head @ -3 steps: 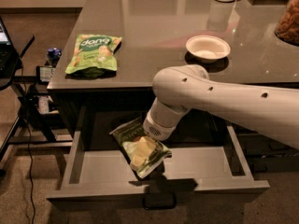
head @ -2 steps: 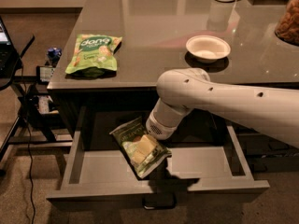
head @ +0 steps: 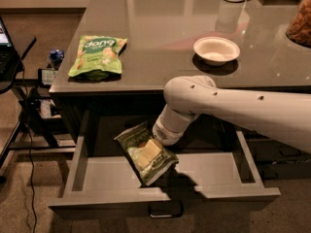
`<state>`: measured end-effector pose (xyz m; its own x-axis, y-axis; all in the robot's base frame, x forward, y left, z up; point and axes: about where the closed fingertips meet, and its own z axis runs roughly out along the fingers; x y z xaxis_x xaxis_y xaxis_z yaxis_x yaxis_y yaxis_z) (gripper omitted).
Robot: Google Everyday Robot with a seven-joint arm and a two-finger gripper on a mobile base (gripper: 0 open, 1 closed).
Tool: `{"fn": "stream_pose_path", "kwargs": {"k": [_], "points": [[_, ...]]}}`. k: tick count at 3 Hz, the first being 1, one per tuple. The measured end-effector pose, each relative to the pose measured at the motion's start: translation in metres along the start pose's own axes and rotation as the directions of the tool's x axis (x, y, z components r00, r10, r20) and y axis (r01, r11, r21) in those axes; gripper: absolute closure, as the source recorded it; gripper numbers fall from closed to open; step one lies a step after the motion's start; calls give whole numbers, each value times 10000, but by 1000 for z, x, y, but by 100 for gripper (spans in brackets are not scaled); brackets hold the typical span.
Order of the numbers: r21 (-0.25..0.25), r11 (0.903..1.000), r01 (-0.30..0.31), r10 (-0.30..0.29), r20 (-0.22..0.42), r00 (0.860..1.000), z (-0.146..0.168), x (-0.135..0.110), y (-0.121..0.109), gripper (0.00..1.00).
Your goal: Pick green jalapeno chip bag from top drawer and place on counter
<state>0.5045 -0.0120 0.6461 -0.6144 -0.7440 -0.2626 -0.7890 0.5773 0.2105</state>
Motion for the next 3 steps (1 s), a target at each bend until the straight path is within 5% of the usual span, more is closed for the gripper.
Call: {"fn": "stream_pose_path", "kwargs": {"k": [3], "points": [[261, 9968, -760, 764, -116, 9970, 40, 1, 12, 0]]}}
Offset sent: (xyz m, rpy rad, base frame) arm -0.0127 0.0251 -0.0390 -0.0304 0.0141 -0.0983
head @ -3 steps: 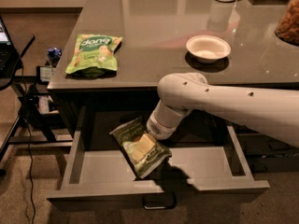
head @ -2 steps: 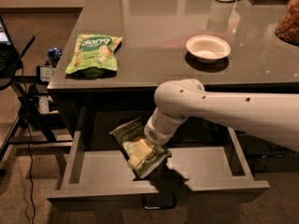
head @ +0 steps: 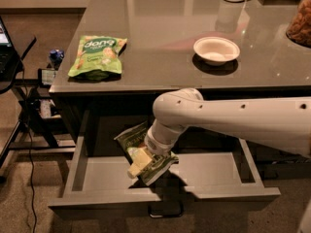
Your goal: Pick green jalapeno chip bag from top drawer and place on counter
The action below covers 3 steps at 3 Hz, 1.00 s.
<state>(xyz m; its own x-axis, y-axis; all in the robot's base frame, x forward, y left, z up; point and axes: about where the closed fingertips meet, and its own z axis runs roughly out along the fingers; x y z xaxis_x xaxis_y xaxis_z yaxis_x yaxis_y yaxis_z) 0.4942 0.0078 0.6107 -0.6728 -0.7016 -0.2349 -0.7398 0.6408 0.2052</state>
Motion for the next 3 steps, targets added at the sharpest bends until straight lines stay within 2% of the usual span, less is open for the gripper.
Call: {"fn": "stream_pose_path", "kwargs": {"k": [2, 3], "points": [[-15, 9992, -411, 410, -234, 9989, 25, -3, -14, 0], [-15, 9992, -411, 410, -234, 9989, 25, -3, -14, 19]]}}
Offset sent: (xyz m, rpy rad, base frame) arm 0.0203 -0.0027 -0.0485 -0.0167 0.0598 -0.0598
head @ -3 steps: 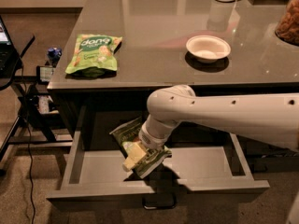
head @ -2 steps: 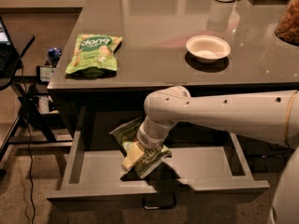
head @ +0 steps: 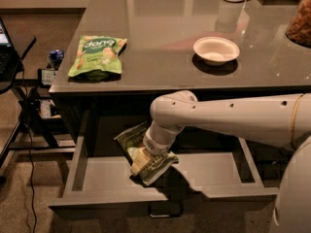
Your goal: Pick green jalapeno chip bag from top drawer and place on counter
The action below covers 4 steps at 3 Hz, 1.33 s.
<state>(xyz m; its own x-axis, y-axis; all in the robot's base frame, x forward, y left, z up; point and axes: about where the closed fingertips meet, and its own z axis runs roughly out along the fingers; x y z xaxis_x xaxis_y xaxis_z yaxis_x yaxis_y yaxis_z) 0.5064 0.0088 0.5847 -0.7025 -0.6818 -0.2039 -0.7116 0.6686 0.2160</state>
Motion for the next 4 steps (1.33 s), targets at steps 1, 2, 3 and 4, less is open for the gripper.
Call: {"fn": "stream_pose_path", "kwargs": {"k": [1, 2, 3, 4], "points": [[0, 10000, 0, 0, 0, 10000, 0, 0, 0, 42], [0, 10000, 0, 0, -1, 10000, 0, 0, 0, 66], [-1, 10000, 1, -1, -1, 10000, 0, 0, 0, 89], [-1, 10000, 1, -1, -1, 10000, 0, 0, 0, 100]]}}
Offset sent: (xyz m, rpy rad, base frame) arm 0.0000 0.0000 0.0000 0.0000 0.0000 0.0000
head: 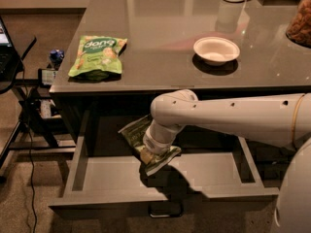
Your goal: Pick green jalapeno chip bag from top drawer and place on counter
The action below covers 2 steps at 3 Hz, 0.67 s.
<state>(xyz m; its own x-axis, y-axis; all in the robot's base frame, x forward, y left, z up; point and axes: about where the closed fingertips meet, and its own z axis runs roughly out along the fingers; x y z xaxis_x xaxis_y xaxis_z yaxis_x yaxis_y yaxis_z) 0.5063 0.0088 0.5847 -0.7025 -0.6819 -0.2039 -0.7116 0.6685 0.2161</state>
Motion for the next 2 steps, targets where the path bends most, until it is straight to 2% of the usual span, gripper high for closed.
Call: {"fn": "stream_pose_path", "kwargs": {"k": [2], "points": [[1, 10000, 2, -2, 2, 10000, -10, -2, 2, 100]]}}
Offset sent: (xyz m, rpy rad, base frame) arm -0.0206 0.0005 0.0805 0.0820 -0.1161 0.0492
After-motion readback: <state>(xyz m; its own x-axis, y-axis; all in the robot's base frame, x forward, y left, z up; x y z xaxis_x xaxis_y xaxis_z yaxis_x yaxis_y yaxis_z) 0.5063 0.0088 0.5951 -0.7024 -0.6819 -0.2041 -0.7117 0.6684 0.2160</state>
